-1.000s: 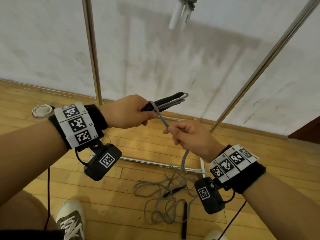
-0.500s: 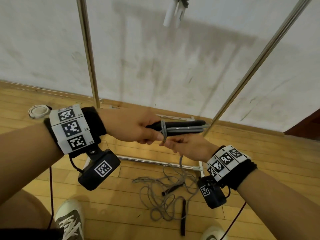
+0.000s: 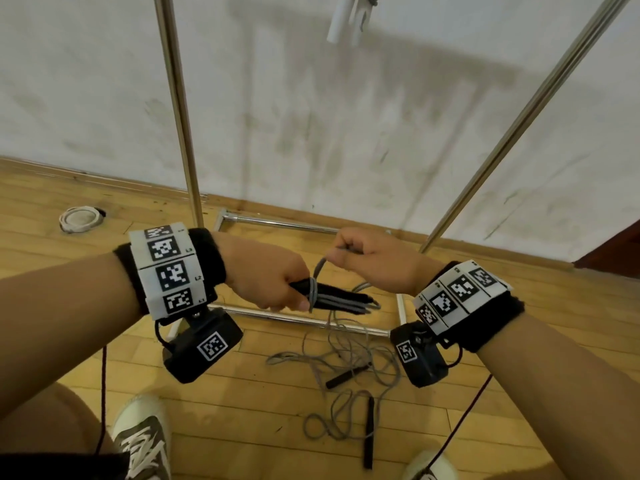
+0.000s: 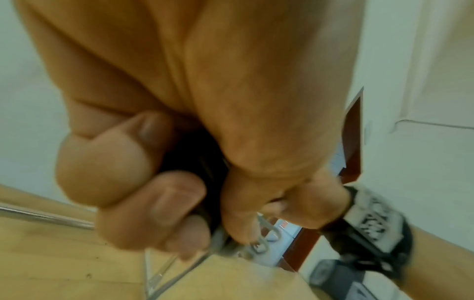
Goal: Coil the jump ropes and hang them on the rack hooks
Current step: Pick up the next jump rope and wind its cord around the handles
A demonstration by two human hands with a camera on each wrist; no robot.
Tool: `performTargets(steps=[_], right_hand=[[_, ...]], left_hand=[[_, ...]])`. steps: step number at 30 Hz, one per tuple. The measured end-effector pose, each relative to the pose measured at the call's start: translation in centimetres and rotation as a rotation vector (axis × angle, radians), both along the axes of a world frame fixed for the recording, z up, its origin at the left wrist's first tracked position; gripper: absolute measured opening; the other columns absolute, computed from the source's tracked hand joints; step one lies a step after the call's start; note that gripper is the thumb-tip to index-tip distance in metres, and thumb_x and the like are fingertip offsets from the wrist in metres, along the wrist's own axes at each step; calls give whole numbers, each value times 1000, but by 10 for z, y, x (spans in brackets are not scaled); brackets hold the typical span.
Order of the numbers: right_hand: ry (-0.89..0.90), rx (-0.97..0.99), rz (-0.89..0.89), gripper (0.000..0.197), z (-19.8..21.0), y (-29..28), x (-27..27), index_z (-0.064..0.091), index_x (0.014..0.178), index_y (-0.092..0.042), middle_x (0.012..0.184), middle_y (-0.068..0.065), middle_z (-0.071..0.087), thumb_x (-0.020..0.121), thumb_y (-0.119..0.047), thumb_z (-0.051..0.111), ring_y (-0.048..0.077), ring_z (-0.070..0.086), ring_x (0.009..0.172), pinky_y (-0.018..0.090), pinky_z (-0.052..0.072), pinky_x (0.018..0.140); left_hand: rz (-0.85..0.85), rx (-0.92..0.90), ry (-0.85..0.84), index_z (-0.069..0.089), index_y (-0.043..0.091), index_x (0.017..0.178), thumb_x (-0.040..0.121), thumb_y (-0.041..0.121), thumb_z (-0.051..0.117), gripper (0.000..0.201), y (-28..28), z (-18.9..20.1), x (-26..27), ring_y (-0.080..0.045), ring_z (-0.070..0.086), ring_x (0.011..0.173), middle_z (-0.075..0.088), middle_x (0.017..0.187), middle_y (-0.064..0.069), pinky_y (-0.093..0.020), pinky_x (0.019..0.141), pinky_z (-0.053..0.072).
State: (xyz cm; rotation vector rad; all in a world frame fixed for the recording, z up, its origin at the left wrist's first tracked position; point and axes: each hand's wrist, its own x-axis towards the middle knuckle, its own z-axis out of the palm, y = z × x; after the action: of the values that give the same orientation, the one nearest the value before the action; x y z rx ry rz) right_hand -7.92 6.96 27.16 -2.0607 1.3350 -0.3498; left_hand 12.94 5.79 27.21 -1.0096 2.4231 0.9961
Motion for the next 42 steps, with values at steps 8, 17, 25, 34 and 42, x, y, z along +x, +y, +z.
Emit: performTargets(steps=[8, 17, 25, 34, 42], right_hand=[[-399, 244, -63, 24, 13, 9, 8, 59, 114, 0, 79, 4, 65, 96, 7, 44, 5, 55, 56, 18, 39, 47], [-371, 89, -111, 27, -7, 15, 0, 73, 85, -9, 64, 4, 69, 97, -28, 58, 11, 55, 45, 20, 41, 44], [-234, 3, 32, 31, -20, 10, -11, 68, 78, -38, 65, -19, 65, 93, -11, 63, -4, 60, 61, 16, 50, 60], [212, -262, 7, 51, -13, -2, -18, 44, 66, -25, 56, -10, 44, 73, -76, 48, 3, 42, 52, 20, 27, 50], [-134, -142, -85, 19, 5, 3, -1, 50, 81, -25, 56, -12, 51, 95, -33, 59, 2, 43, 47, 13, 32, 46]], left_hand=[[319, -104, 290, 60, 15, 84, 100, 30, 54, 23, -28, 13, 23, -7, 49, 52, 56, 59, 9, -27, 57, 43], [329, 91, 533, 62, 0, 99, 100, 24, 56, 25, -20, 32, 26, -13, 44, 50, 55, 61, 2, -21, 46, 37], [84, 162, 463, 62, 12, 92, 98, 29, 56, 19, 2, 42, 21, -9, 48, 52, 55, 63, 4, -18, 53, 41], [-65, 13, 79, 56, 16, 84, 101, 39, 52, 28, 13, 14, 1, -12, 48, 57, 55, 69, 1, -28, 58, 44], [135, -265, 66, 53, 20, 78, 101, 41, 49, 32, -11, 4, 5, -14, 46, 55, 54, 67, 3, -29, 58, 40]])
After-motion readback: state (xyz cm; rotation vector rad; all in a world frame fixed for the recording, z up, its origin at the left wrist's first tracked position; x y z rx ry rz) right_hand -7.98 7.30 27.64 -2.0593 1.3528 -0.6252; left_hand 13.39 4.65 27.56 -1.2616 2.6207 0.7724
